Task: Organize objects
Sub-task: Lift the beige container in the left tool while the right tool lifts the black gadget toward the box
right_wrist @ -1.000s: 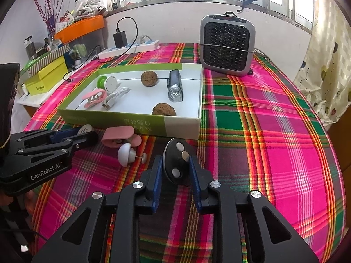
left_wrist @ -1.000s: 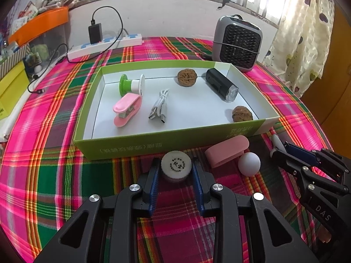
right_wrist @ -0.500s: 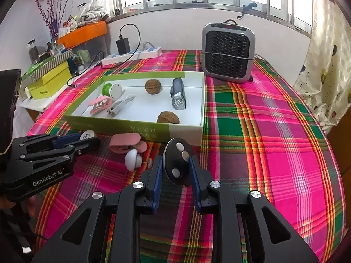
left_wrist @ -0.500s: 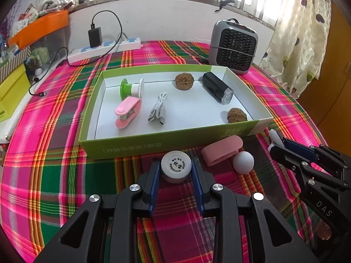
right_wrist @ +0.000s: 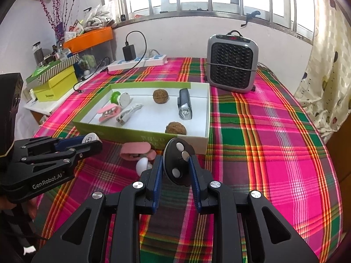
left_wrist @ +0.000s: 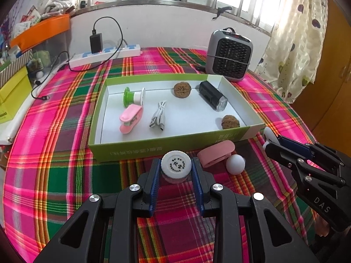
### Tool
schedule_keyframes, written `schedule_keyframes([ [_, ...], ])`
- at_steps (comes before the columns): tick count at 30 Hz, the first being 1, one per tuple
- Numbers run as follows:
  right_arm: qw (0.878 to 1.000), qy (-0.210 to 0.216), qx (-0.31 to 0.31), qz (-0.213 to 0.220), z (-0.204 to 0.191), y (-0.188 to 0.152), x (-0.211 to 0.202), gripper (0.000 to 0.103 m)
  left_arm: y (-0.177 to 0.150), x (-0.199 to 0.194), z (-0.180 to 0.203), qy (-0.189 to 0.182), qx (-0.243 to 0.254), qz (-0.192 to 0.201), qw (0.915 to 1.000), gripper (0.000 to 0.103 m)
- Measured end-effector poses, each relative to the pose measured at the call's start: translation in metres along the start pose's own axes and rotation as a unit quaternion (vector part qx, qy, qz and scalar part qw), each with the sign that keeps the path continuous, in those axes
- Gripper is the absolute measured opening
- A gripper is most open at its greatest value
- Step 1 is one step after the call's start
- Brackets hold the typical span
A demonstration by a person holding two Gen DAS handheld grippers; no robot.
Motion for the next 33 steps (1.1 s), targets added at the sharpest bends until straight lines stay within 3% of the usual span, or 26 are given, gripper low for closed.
schedule_keyframes([
  [14, 0.999, 0.025, -0.025, 0.024, -0.004, 0.037, 0.008, 0.025, 0.024, -0.003, -0.015, -0.002, -0.017, 0.015, 0.9998, 0.025],
  [33, 0.998, 0.049, -0.03, 0.014, -0.005, 0.069, 0.046, 0.025, 0.042, 0.024, -0.031, -0.001, -0.035, 0.004, 0.9994, 0.025],
])
Point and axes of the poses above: each gripper's, at about its wrist camera, not at the fingertips, and x roughly the way its jaws point, z to its right, y to its top, the point moved 3 cm from there along x, roughly the way its jaws point, and after that the axes turned 14 degrees about -x, right-handed, at the moved point
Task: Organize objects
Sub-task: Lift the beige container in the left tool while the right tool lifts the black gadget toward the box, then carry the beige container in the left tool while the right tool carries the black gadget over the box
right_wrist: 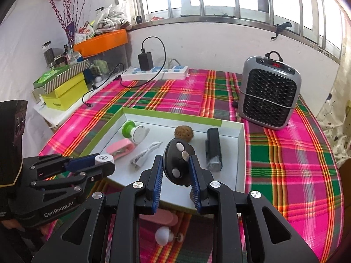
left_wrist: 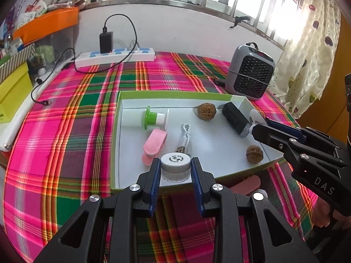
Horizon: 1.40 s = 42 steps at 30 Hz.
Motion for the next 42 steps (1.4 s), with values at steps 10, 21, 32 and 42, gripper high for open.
schedule_keyframes([
  [10, 1.0, 0.01, -0.008, -0.018, 0.0, 0.01, 0.023, 0.025, 0.007, 0.016, -0.003, 0.002, 0.002, -0.009, 1.0, 0.025],
  [21, 0.998, 0.035, -0.035, -0.035, -0.007, 0.031, 0.052, 0.025, 0.009, 0.027, -0.007, 0.012, 0.011, -0.014, 0.9998, 0.025],
  [32, 0.995, 0.048, -0.06, -0.058, -0.018, 0.045, 0.082, 0.025, 0.011, 0.03, -0.008, 0.017, 0.023, -0.01, 0.9995, 0.025],
  [42, 0.993, 0.049, -0.076, -0.076, -0.024, 0.047, 0.099, 0.025, 0.009, 0.031, -0.005, 0.024, 0.031, -0.008, 0.9992, 0.025],
])
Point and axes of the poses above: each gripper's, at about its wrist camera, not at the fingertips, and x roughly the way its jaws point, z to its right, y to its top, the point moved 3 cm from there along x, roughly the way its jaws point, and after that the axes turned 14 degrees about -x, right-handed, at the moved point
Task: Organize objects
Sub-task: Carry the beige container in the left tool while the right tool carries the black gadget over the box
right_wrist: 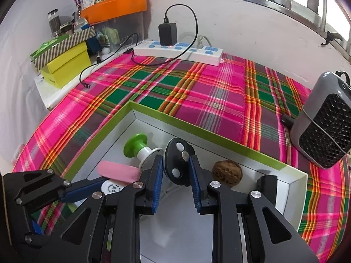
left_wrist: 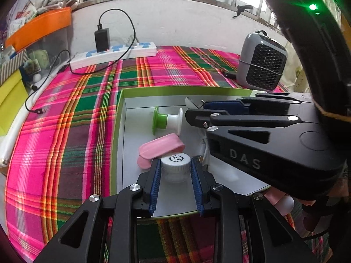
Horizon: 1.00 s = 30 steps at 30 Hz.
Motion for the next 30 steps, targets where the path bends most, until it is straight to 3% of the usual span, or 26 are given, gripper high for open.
schedule_keyframes([
  [30, 1.0, 0.007, 0.005, -0.005, -0.0015, -0.0014, 0.004, 0.026, 0.0004, -0.0033, -0.0011, 0.003, -0.003, 0.001, 1.0, 0.029],
])
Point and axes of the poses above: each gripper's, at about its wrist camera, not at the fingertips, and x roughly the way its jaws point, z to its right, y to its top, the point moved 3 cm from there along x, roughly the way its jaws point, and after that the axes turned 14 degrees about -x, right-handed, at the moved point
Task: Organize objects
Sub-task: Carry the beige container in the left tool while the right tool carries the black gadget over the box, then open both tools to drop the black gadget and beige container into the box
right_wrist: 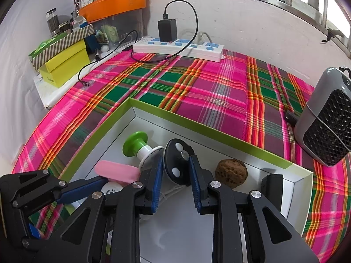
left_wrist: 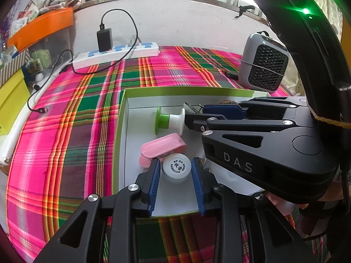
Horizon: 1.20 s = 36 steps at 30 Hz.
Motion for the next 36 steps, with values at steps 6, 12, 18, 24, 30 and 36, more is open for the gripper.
schedule_keyframes([
  [6, 1.0, 0.003, 0.002, 0.001, -0.001, -0.001, -0.001, 0.033, 0.0, -0.001, 0.0, 0.0, 0.0, 0.0, 1.0, 0.033],
  [12, 1.0, 0.002, 0.007, 0.006, -0.002, -0.002, -0.004, 0.033, 0.0, -0.001, 0.0, 0.0, -0.001, 0.0, 1.0, 0.035],
  [18, 1.0, 0.001, 0.011, 0.013, -0.002, -0.003, -0.011, 0.04, 0.0, -0.003, 0.0, 0.001, -0.001, 0.002, 1.0, 0.036],
  [24, 1.0, -0.004, 0.018, 0.024, -0.005, -0.005, -0.024, 0.04, -0.005, -0.014, 0.002, 0.0, 0.003, 0.005, 1.0, 0.036],
  [30, 0.999, -0.014, 0.032, 0.039, -0.005, -0.011, -0.041, 0.04, -0.008, -0.024, 0.003, 0.0, 0.002, 0.013, 0.9999, 0.036],
  [36, 0.997, -0.031, 0.047, 0.054, -0.006, -0.023, -0.063, 0.04, -0.014, -0.037, 0.007, -0.001, 0.004, 0.023, 0.9997, 0.036],
])
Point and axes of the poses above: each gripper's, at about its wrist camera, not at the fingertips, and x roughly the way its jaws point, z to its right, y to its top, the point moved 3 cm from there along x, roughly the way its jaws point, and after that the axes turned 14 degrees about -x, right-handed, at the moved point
